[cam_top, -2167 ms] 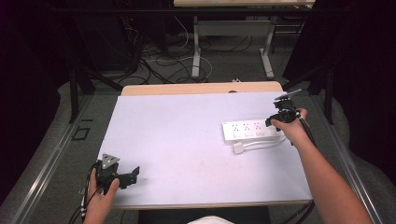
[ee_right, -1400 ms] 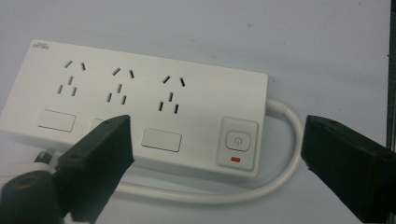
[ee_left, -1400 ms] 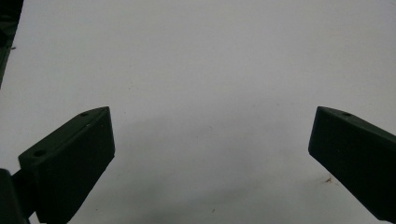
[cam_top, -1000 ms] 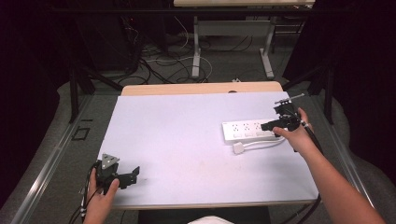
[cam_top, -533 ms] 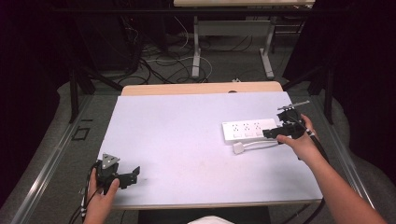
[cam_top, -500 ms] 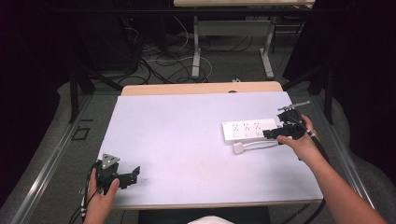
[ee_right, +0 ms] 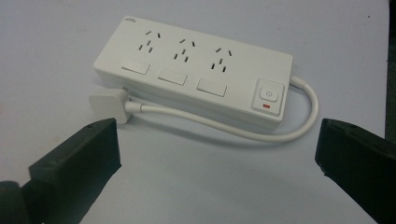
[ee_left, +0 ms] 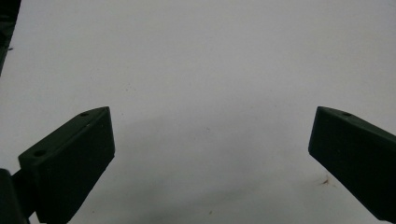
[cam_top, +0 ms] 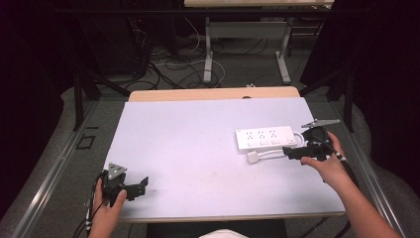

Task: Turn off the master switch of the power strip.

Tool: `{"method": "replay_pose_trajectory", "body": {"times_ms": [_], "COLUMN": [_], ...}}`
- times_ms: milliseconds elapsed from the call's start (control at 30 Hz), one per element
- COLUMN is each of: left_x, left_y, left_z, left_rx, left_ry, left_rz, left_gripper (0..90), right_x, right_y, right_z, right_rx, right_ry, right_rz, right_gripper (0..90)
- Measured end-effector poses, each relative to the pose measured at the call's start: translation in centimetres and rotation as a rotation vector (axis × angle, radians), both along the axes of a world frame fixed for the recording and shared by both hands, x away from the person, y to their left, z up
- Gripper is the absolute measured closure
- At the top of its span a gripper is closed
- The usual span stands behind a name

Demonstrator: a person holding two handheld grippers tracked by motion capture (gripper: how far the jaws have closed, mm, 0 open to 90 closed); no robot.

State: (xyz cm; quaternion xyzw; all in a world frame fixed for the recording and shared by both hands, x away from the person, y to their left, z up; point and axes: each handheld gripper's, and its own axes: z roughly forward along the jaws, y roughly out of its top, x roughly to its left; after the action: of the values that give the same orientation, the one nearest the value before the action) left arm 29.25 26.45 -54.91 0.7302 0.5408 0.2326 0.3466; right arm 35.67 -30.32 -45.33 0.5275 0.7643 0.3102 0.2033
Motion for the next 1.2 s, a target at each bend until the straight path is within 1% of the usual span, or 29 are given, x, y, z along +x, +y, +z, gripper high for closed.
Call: {"method": "replay_pose_trajectory", "body": {"times_ms": [67,200,267,333,433,600,667,700,733,767,867,900,1000,1033,1100,1133,1167,1200], "left_x": [0.0,0.0,0.0,0.0,0.0,0.0,0.0,0.0,0.0,0.0,0.0,0.0,0.0,0.0,0.0,0.0,0.0,0.0], "left_y": [0.0,0.0,0.0,0.0,0.0,0.0,0.0,0.0,0.0,0.0,0.0,0.0,0.0,0.0,0.0,0.0,0.0,-0.1], "left_z": [0.0,0.0,0.0,0.0,0.0,0.1,0.0,0.0,0.0,0.0,0.0,0.0,0.0,0.0,0.0,0.0,0.0,0.0], "left_rx": [0.0,0.0,-0.001,0.0,0.001,0.004,0.0,0.0,0.0,-0.001,0.0,-0.001,0.002,0.003,0.006,0.008,0.003,0.002], "left_ry": [-0.001,-0.001,-0.001,-0.001,-0.002,0.003,-0.001,-0.001,-0.001,-0.001,-0.001,-0.001,0.004,0.004,0.005,0.005,0.002,0.001], "left_rz": [0.0,0.001,0.002,0.002,-0.001,-0.003,0.001,0.002,0.002,0.002,0.001,0.001,-0.001,-0.003,-0.005,-0.006,-0.002,-0.002], "left_gripper": [0.5,0.5,0.5,0.5,0.5,0.5,0.4,0.4,0.5,0.5,0.5,0.5,0.5,0.5,0.4,0.4,0.5,0.5], "right_x": [-0.6,-1.6,-2.2,-2.7,-3.4,-4.4,-4.7,-4.9,-5.1,-5.2,-5.6,-5.8,-6.0,-6.1,-6.2,-6.3,-6.3,-6.4], "right_y": [-0.2,-0.7,-0.9,-1.1,-1.4,-1.8,-1.9,-2.0,-2.1,-2.3,-2.6,-2.7,-3.1,-3.1,-3.3,-3.3,-3.4,-3.6], "right_z": [-0.2,-0.9,-1.4,-1.9,-2.6,-3.8,-4.2,-4.4,-4.6,-4.9,-5.7,-5.9,-6.9,-7.1,-7.6,-7.9,-8.0,-8.2], "right_rx": [0.016,0.027,0.027,0.029,0.042,0.051,0.064,0.059,0.067,0.06,0.072,0.086,0.098,0.105,0.113,0.114,0.119,0.113], "right_ry": [-0.009,-0.017,-0.028,-0.03,-0.03,-0.047,-0.05,-0.062,-0.06,-0.069,-0.078,-0.073,-0.073,-0.067,-0.069,-0.068,-0.064,-0.066], "right_rz": [-0.003,-0.005,-0.009,-0.015,-0.024,-0.042,-0.048,-0.054,-0.058,-0.057,-0.089,-0.094,-0.11,-0.117,-0.131,-0.146,-0.152,-0.154], "right_gripper": [0.0,0.0,0.0,0.0,0.0,0.0,0.0,0.1,0.3,0.4,0.5,0.9,1.0,1.0,1.0,0.9,1.0,1.0]}}
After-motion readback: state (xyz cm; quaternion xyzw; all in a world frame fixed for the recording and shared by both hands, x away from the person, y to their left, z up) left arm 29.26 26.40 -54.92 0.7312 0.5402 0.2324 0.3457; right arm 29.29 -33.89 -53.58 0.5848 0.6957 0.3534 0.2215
